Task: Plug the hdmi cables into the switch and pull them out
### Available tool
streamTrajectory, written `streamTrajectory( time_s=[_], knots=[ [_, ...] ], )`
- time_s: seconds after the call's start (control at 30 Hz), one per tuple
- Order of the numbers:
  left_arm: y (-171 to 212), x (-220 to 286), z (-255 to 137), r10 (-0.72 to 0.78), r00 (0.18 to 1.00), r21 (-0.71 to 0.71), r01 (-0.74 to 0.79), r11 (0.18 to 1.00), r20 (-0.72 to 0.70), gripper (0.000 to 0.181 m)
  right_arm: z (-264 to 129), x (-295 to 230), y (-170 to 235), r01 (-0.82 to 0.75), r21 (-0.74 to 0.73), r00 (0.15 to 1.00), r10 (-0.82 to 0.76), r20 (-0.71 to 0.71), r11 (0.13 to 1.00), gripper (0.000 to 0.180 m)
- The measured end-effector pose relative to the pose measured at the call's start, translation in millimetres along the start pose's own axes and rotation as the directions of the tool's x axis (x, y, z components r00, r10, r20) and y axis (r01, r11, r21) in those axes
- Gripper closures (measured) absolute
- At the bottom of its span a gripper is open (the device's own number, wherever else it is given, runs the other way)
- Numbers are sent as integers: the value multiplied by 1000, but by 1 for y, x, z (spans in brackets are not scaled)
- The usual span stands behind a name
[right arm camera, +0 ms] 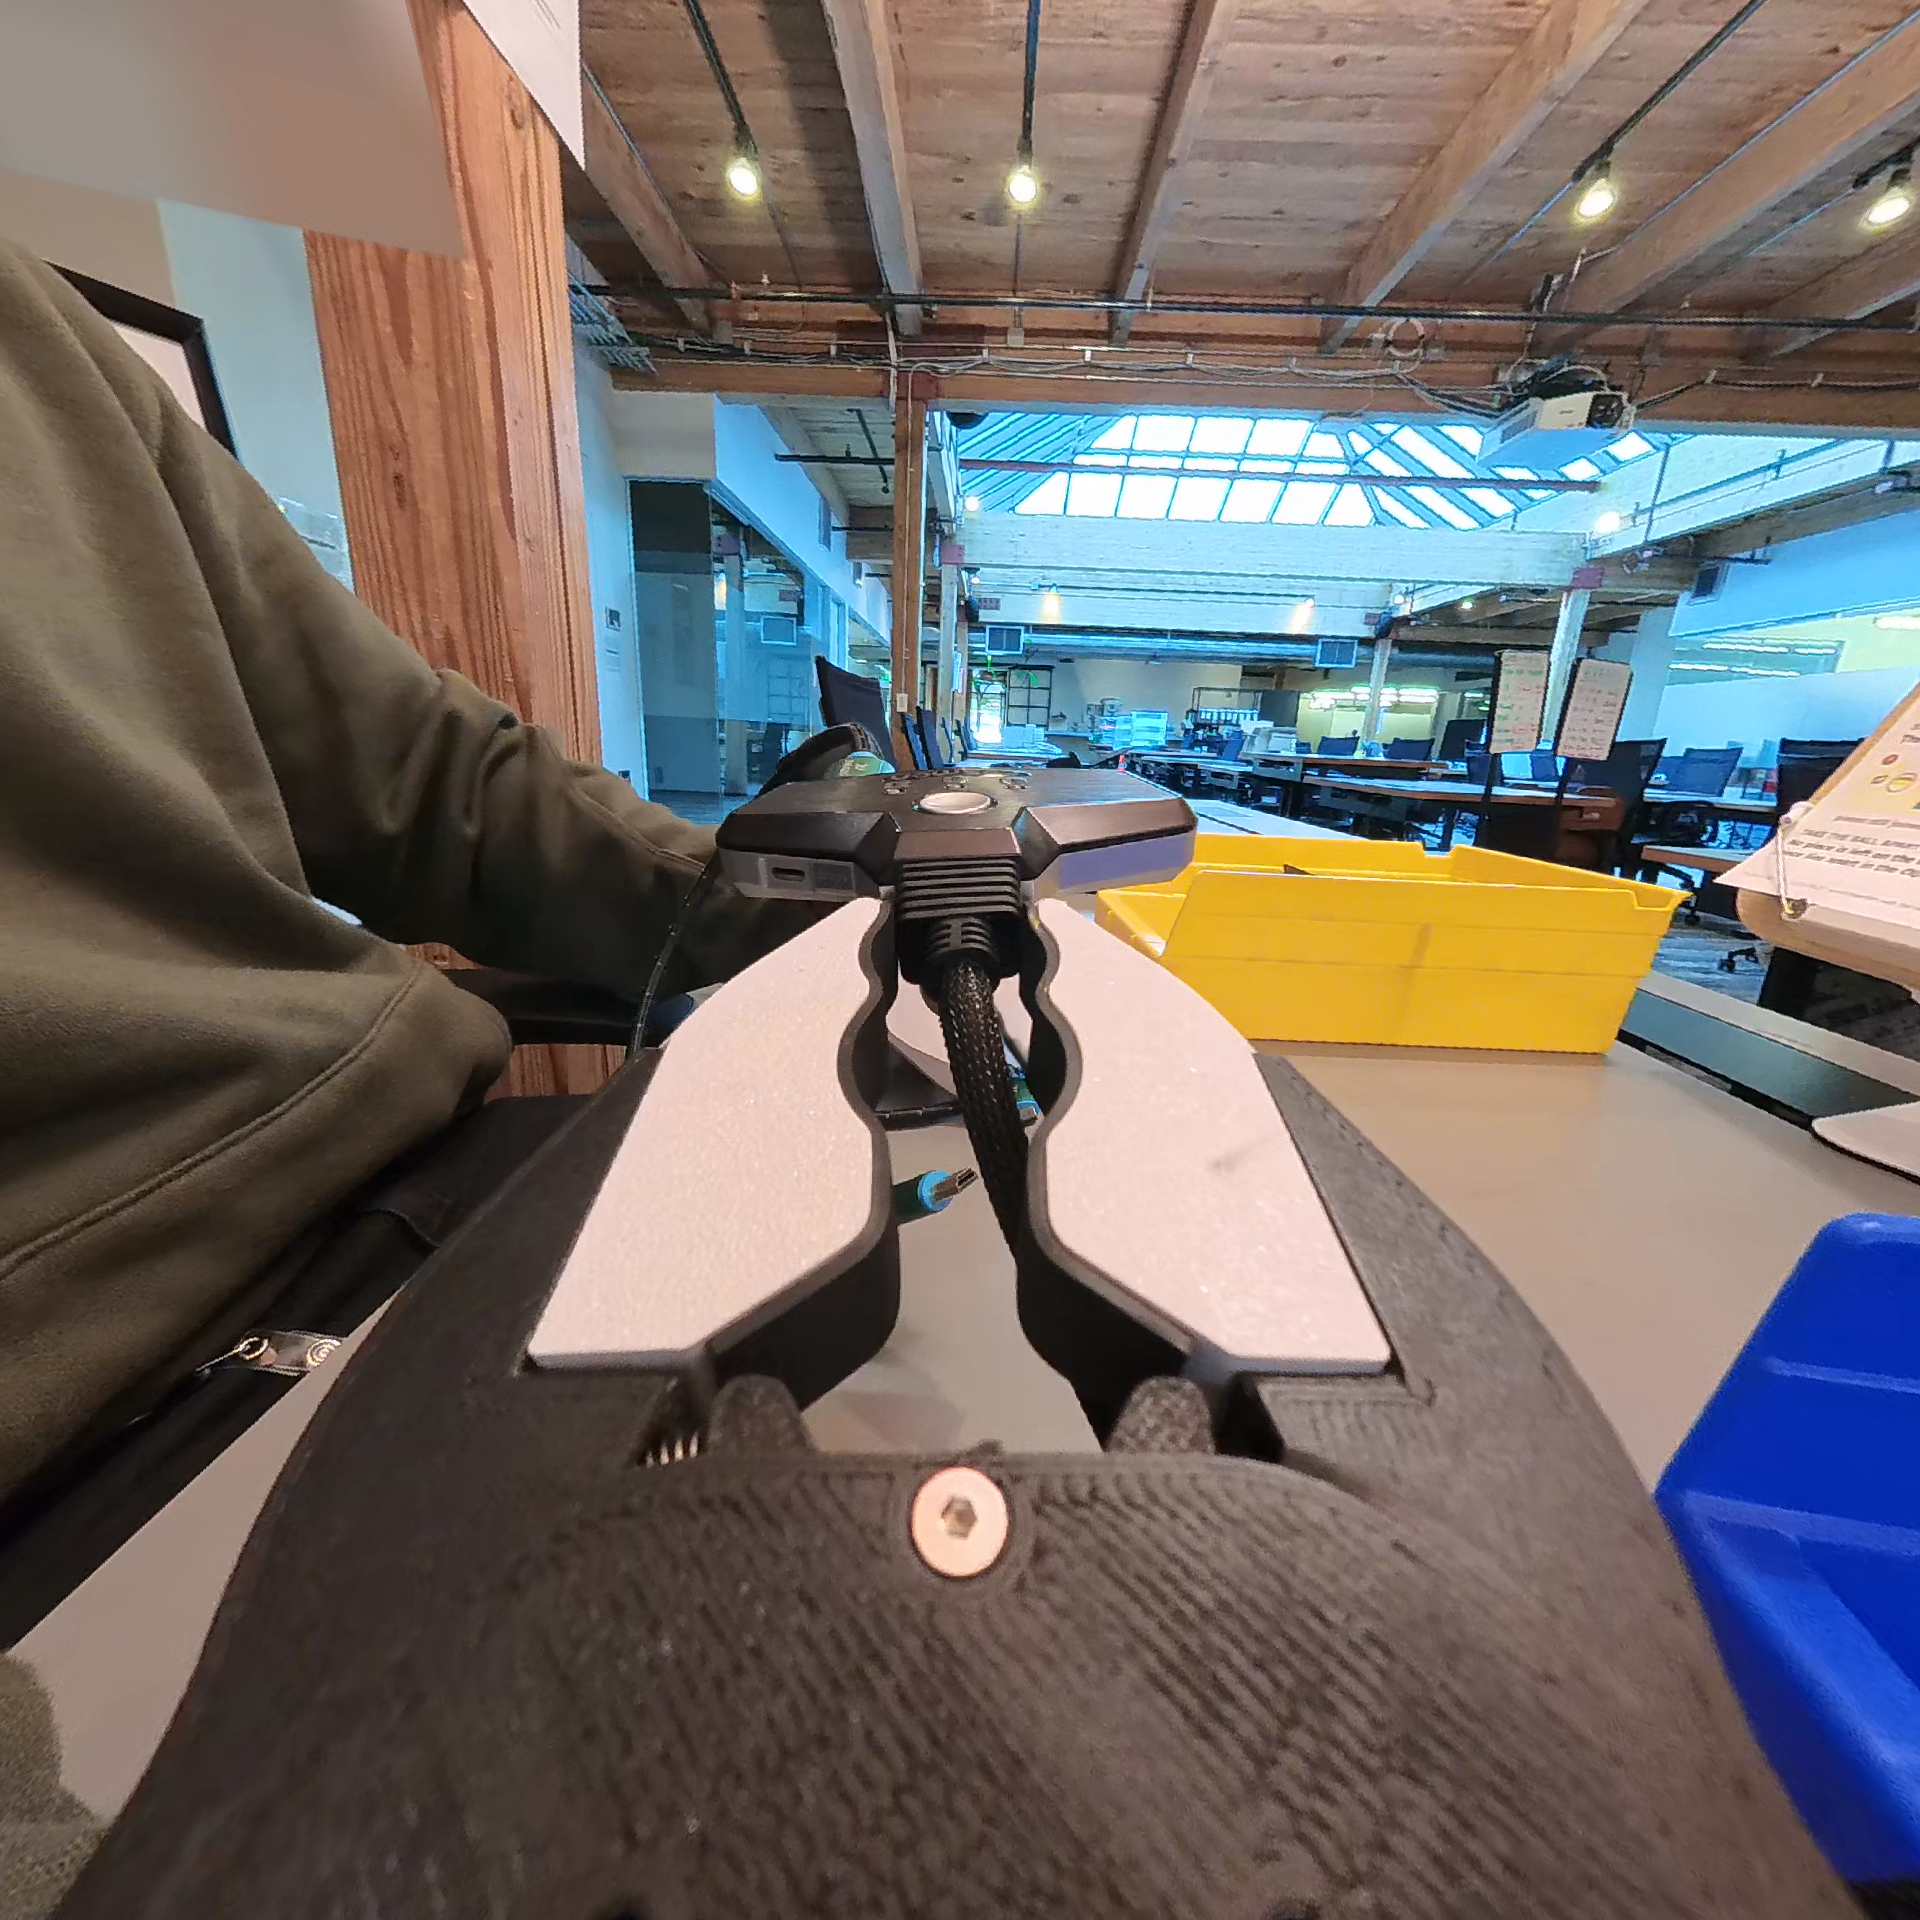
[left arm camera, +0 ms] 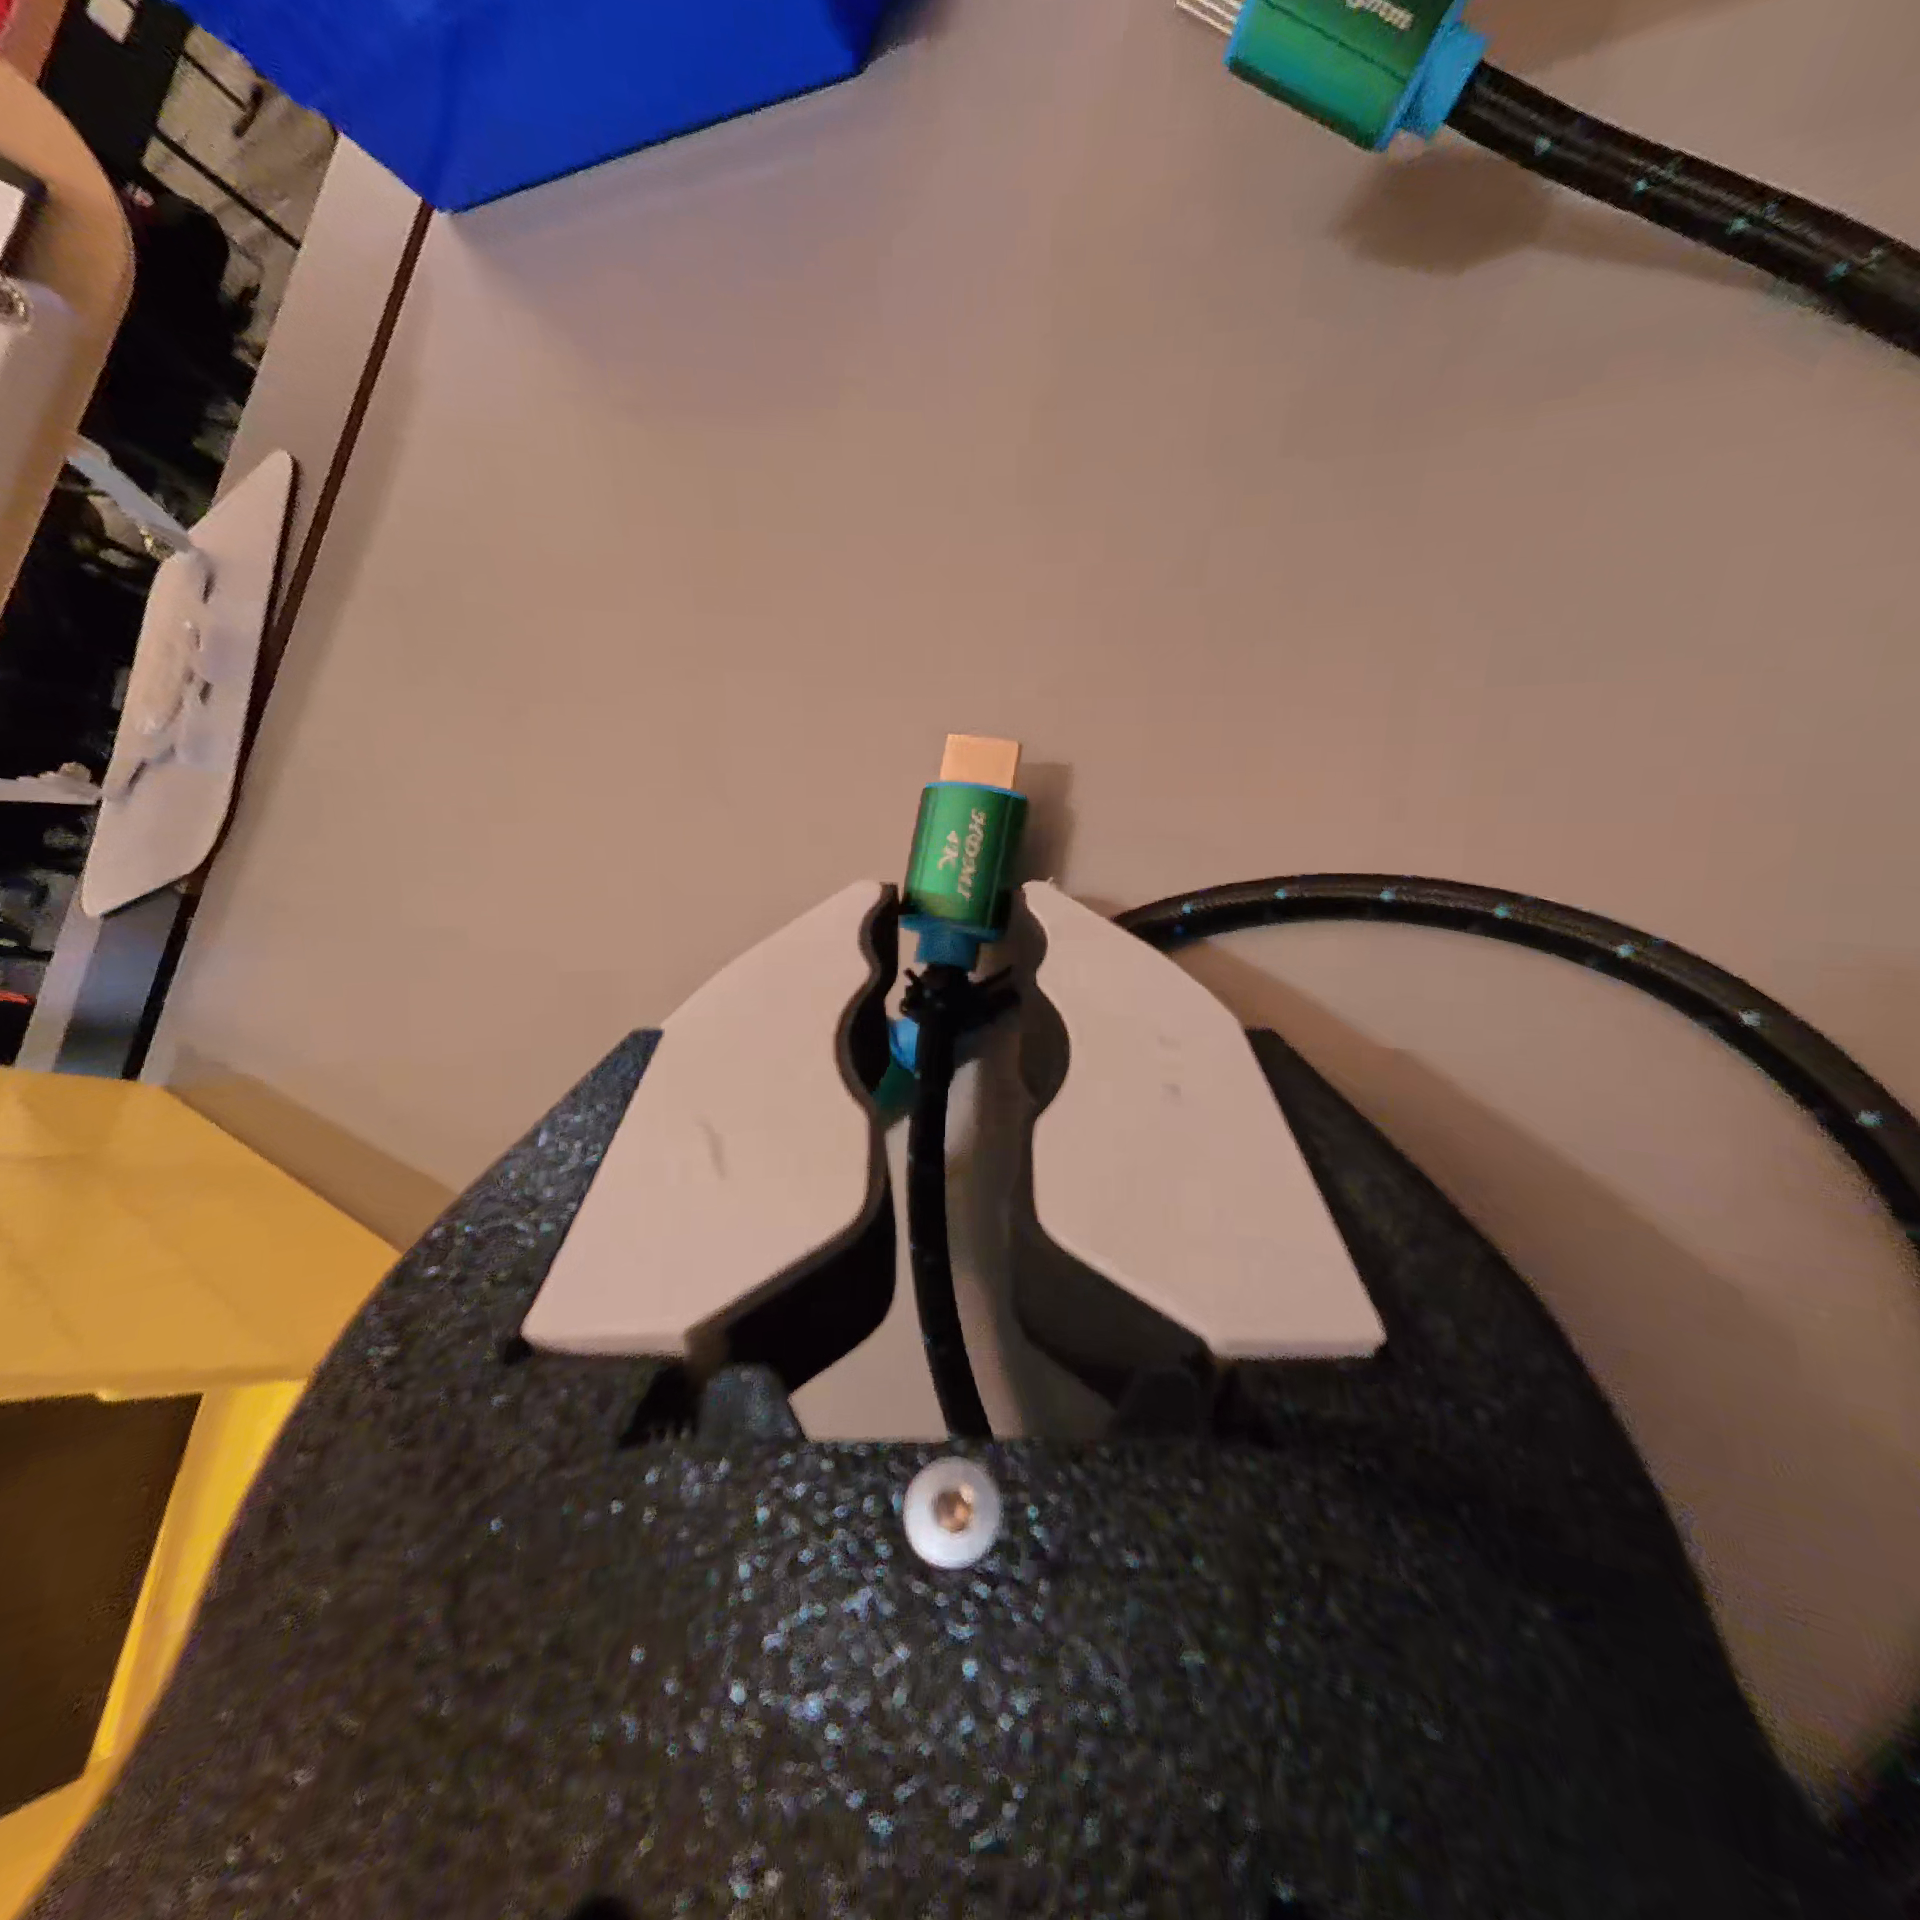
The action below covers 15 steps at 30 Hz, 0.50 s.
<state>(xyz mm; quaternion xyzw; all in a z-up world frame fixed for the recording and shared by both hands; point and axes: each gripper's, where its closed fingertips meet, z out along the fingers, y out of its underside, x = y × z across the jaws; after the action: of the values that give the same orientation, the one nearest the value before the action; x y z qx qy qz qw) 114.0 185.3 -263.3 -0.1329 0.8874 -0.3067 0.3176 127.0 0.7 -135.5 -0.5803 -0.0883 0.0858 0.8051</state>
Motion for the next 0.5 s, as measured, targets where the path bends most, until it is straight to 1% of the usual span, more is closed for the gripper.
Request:
streamTrajectory(
  time_s=[0.13, 0.3, 0.4, 0.5],
  knots=[
    [1, 1, 2, 1, 1000, -20, -2, 1000, -30, 161, -1, 0, -1, -2, 8, 1000, 2, -1, 1000, 157],
    [2, -2, 5, -10, 1000, -40, 9, 999, -22, 162, 0, -1, 0, 1, 4, 1000, -1, 2, 1000, 158],
    [3, -4, 6, -37, 999, -58, 36, 998, -13, 162, 0, -1, 0, 2, 4, 1000, -2, 1, 1000, 158],
    [4, -4, 8, -93, 995, -87, 89, 992, -43, 162, 0, -1, 0, 3, 1, 1000, -3, -1, 1000, 158]
  ],
)
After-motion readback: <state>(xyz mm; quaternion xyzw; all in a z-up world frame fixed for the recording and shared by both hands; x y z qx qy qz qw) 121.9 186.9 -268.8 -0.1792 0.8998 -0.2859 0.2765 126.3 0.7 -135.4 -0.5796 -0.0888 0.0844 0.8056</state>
